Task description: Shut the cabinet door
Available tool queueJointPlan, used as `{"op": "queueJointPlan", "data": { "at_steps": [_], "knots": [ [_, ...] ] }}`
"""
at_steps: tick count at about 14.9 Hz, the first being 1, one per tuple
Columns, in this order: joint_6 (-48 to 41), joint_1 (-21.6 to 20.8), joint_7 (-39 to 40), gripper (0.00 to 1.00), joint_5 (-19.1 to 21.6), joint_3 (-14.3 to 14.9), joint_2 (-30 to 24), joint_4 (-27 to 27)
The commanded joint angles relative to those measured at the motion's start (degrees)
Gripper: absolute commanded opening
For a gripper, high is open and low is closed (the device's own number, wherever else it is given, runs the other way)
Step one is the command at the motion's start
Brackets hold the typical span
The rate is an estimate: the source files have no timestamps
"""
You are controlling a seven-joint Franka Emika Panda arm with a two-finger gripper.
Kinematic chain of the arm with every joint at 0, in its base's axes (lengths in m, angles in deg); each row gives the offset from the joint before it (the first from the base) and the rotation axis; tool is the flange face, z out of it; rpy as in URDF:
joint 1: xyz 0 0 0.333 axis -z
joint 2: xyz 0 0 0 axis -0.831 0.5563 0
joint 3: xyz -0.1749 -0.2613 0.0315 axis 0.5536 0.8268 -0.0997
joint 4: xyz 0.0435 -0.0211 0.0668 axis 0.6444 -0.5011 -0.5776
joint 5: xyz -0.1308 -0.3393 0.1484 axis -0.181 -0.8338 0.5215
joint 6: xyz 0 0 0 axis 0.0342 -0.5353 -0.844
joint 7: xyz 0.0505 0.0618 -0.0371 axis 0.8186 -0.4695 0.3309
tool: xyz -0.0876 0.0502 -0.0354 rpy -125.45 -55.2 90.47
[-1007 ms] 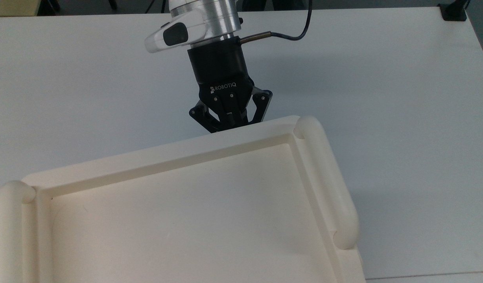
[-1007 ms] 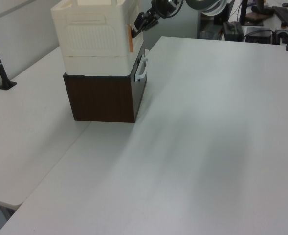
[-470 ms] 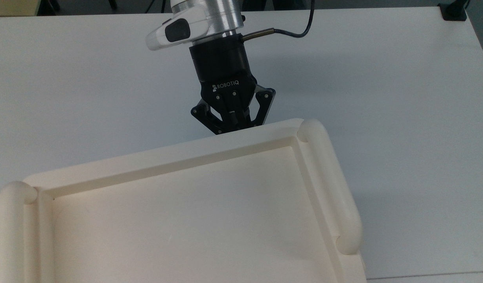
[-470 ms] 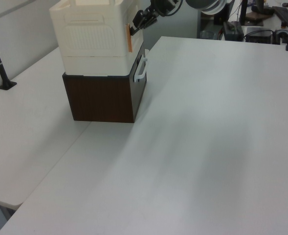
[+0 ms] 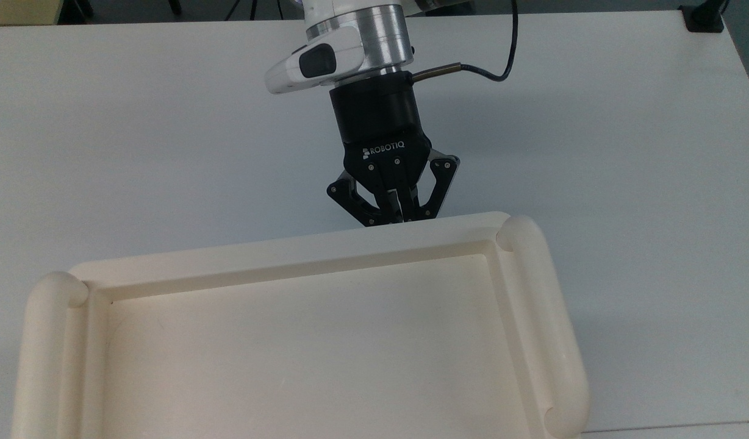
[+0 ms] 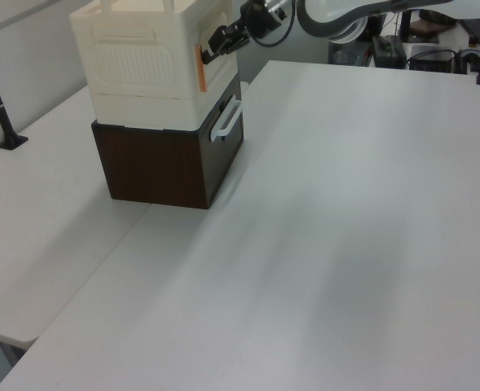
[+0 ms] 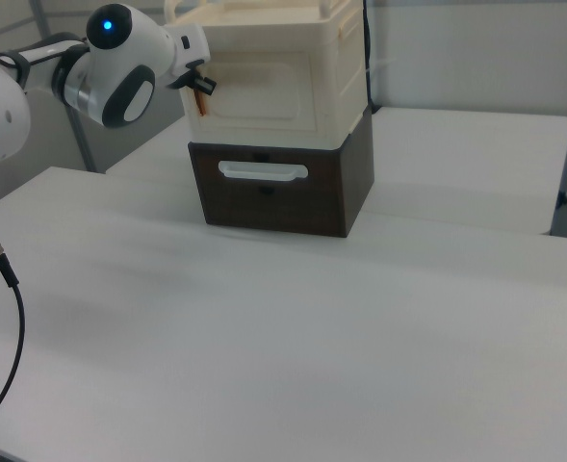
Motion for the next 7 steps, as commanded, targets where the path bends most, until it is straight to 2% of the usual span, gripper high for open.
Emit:
{"op": "queueJointPlan", "data": {
  "at_steps": [1,5,7],
  "knots": [
    [1.0,-2.0,0.4,0.05,1.0,0.6,1.8,2.7],
    [1.2,-2.1,0.3,0.05,1.0,0.6,2.3,3.6],
    [0.5,-1.4,0.8,0.05,0.5,0.5,0.5,2.5]
  ]
}}
